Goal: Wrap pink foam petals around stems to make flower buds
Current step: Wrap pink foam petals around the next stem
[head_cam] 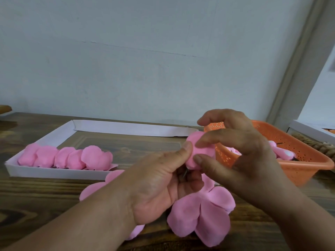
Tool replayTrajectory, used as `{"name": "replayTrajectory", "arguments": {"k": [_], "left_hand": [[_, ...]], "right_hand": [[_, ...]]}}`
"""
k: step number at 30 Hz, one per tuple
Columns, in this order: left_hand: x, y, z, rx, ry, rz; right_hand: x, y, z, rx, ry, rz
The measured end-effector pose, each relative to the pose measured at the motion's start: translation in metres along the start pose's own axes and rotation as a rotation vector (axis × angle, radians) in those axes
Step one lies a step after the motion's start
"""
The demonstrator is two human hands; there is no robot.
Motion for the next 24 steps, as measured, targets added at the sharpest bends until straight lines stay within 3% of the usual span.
{"name": "replayTrajectory", "arguments": {"k": [10, 13, 18, 24], "left_hand": [[0.0, 0.001, 0.001, 0.086, -0.025, 0.021], [0.001, -0.002, -0.001, 0.009, -0.03, -0.011], [-0.001, -0.002, 0.003, -0.177, -0.088, -0.113], [-0.002, -0.008, 0.005, -0.25, -0.121, -0.227]], "right_hand": [[0.0, 0.004, 0.004, 0.012, -0.053, 0.034], [0.0, 0.004, 0.006, 0.024, -0.07, 0.024], [-0.001, 0.008, 0.005, 0.372, -0.242, 0.076], [-0.001, 0.018, 0.005, 0.339, -0.308, 0.101]]}}
Point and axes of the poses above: each hand's wrist, its own x-axis towards the middle knuckle, its own z-axis out of the palm, y = z × x, the point moved 9 cm from there along x, towards the middle knuckle, and after that the axes turned 1 degree about x, right-handed, at the moved point
